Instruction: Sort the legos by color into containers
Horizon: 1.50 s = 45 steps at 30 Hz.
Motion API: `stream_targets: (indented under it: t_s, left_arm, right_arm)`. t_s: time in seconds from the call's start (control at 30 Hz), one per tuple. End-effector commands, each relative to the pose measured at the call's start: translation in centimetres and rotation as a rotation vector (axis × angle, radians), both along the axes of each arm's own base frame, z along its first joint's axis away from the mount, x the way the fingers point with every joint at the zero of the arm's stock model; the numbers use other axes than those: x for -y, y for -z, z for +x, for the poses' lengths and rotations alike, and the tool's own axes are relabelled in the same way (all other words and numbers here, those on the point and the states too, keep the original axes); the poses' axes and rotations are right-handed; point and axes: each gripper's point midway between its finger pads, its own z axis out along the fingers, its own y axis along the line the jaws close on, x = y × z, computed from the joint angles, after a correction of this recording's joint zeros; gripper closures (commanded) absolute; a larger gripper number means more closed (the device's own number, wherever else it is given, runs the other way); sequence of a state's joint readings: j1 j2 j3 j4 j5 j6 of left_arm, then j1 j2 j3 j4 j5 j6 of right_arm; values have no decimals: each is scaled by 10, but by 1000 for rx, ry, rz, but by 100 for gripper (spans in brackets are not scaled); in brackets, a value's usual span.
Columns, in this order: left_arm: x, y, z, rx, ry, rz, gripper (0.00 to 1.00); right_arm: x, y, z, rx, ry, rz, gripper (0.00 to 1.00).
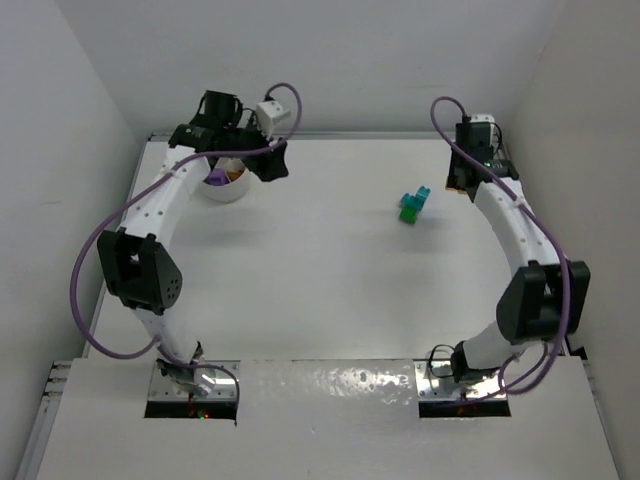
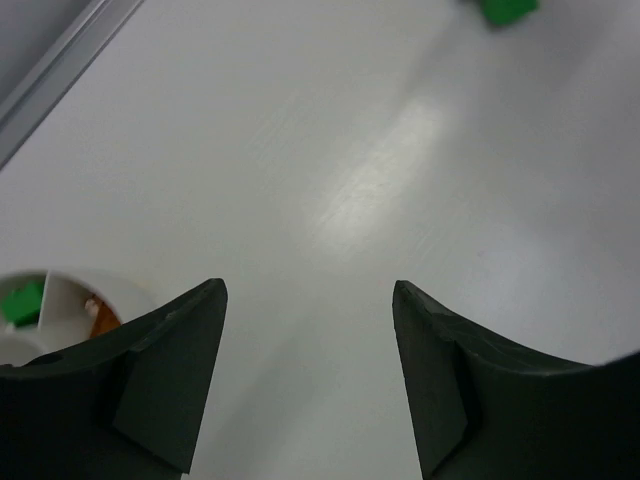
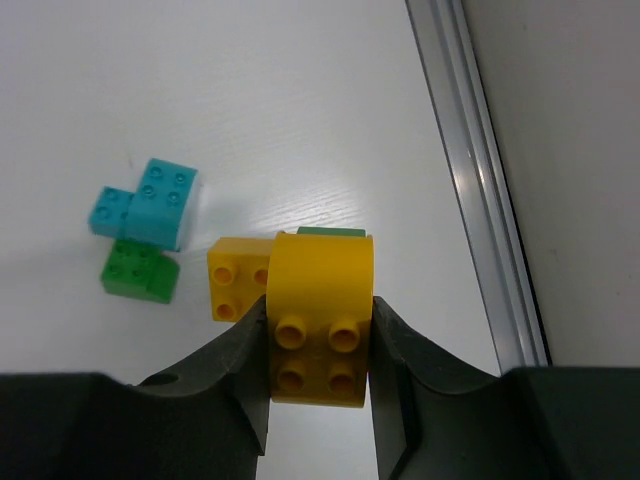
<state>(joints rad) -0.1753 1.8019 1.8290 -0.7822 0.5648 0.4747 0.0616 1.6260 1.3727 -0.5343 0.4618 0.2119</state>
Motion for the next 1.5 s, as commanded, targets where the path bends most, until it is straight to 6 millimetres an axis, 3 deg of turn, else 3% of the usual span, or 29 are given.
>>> stream_targets:
  t_s: [0.0, 0.07, 0.1, 0.13, 0.17, 0.2, 0.23, 0.27, 0.3, 0.33, 0.37, 0.4, 0.5, 0.53, 0.57, 0.7, 0.8, 1.1, 1.27, 1.47]
  left_arm:
    - [34, -39, -54, 205, 314, -22, 32]
    - [42, -35, -66, 255, 369, -39, 27]
    - [50, -14, -79, 226, 399, -50, 26]
    - [57, -30, -81, 326, 414, -67, 25]
    - [62, -11, -91, 312, 436, -72, 23]
    - [79, -22, -94, 404, 482, -90, 20]
    - [85, -32, -102, 445, 482, -116, 18]
    - [97, -20, -115, 433, 504, -133, 17]
    - [104, -38, -114, 509, 480, -157, 14]
    - [112, -28, -122, 500, 494, -166, 10]
    - [112, -34, -120, 521, 458, -181, 10]
    - [111, -24, -121, 485, 431, -189, 10]
    - [99, -20, -119, 473, 338, -178, 11]
    - [94, -3, -126, 457, 342, -164, 11]
    - [91, -23, -131, 571, 347, -185, 11]
    - [84, -17, -141, 673, 297, -255, 8]
    - [79, -31, -125, 755, 228, -247, 8]
    - [84, -35, -114, 798, 275, -227, 11]
    - [91, -25, -118, 751, 381, -216, 17]
    - [99, -30, -124, 739, 439, -241, 41]
  right_arm:
    - [-36, -25, -21, 78, -58, 120, 100]
    - [-70, -33, -25, 107, -151, 165, 100]
    - [-109, -39, -27, 127, -248, 171, 100]
    - [-129, -41, -31, 135, -294, 174, 100]
    - [-148, -42, -33, 140, -330, 191, 100]
    - [-181, -47, -37, 144, -404, 248, 100]
    - [-201, -42, -38, 134, -405, 329, 100]
    - [-223, -42, -43, 127, -443, 385, 100]
    - [-241, -45, -44, 131, -479, 443, 100]
    - [-256, -43, -46, 124, -483, 504, 100]
    - [-272, -48, -48, 141, -493, 582, 100]
    - [-287, -53, -52, 137, -532, 665, 100]
    - [-304, -68, -51, 190, -552, 785, 100]
    - [-308, -72, -50, 199, -561, 804, 100]
    - [-312, -81, -49, 219, -568, 832, 100]
    - [-334, -98, -58, 204, -642, 958, 100]
    - [-345, -111, -67, 193, -691, 1012, 100]
    - [-353, -129, -86, 195, -760, 1059, 100]
    - [-355, -139, -92, 212, -791, 1073, 100]
    - [-354, -139, -94, 211, -797, 1068, 100]
